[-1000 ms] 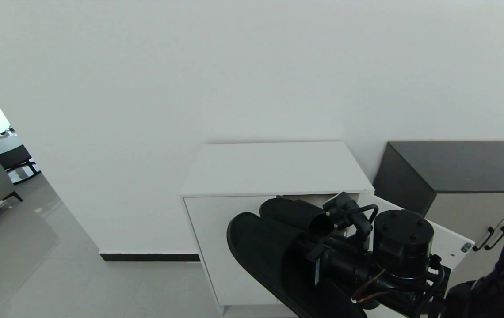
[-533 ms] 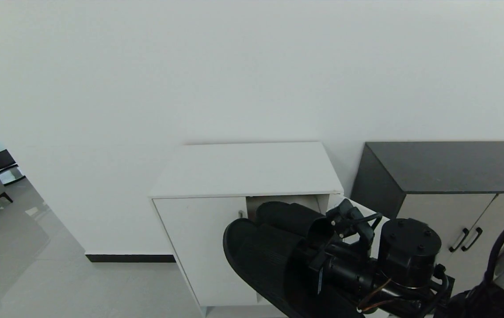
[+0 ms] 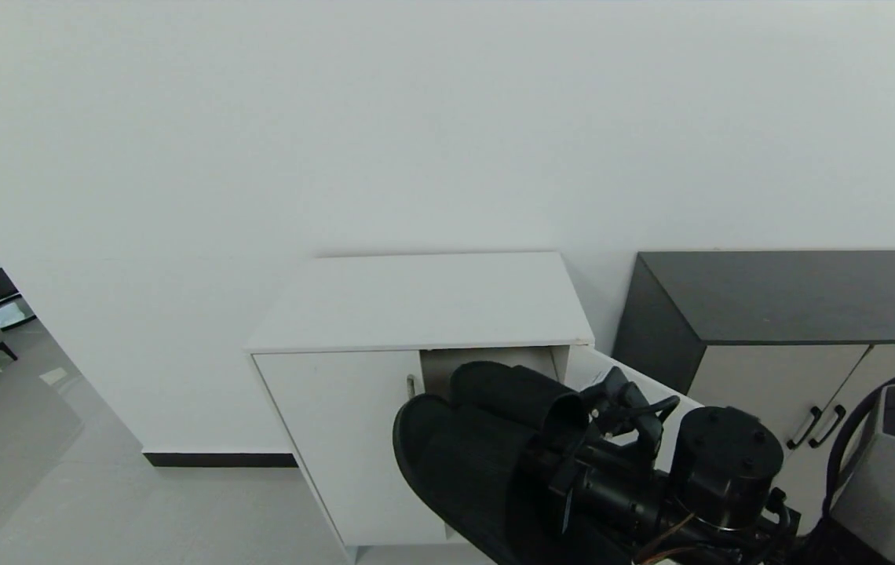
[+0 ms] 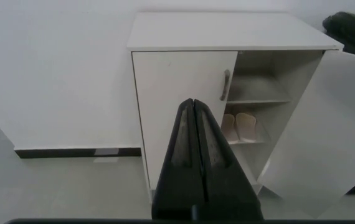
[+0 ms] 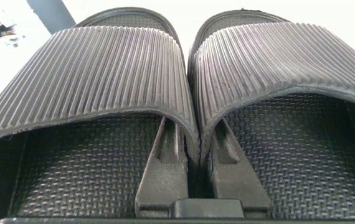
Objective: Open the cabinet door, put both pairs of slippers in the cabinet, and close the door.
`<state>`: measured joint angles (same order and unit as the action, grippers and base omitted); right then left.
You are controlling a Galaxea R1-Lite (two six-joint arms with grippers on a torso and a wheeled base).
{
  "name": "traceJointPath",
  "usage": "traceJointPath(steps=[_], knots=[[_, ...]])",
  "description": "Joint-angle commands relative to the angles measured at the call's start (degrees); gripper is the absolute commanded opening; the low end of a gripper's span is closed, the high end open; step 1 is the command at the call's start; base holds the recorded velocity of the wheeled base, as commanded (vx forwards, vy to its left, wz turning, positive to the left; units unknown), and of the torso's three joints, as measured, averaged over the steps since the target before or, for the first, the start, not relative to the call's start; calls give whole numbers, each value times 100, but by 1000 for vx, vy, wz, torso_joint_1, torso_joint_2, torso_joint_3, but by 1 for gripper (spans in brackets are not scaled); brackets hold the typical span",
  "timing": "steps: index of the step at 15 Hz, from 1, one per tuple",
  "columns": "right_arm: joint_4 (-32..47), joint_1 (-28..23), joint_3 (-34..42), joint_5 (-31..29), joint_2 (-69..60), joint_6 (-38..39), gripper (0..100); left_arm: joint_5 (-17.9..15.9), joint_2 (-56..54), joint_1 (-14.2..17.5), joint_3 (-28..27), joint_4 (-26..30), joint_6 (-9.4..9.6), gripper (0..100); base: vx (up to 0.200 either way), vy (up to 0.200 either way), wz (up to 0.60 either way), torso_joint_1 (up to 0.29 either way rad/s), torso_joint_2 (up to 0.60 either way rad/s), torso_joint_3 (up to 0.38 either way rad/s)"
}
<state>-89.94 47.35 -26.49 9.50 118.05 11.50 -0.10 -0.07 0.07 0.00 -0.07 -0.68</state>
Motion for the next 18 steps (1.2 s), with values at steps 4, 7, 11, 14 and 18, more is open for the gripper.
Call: traceJointPath(steps=[4,7,11,14,18], knots=[[-6,-6,39,17,121,2,0,1,7,1,0,-1,-2,0,0,0,0,-156,334,177],[-6,-6,56,17,130,2,0,1,7,-7,0,-1,-11,0,0,0,0,-167,355,186],[-6,-6,118,17,130,-51,0,1,7,1,0,-1,-2,0,0,0,0,-176,379,195],[-6,-6,118,17,130,-77,0,1,7,1,0,-1,-11,0,0,0,0,-211,460,248],[-6,11,214,26,121,-253,0,1,7,1,0,-1,-11,0,0,0,0,-246,552,298]])
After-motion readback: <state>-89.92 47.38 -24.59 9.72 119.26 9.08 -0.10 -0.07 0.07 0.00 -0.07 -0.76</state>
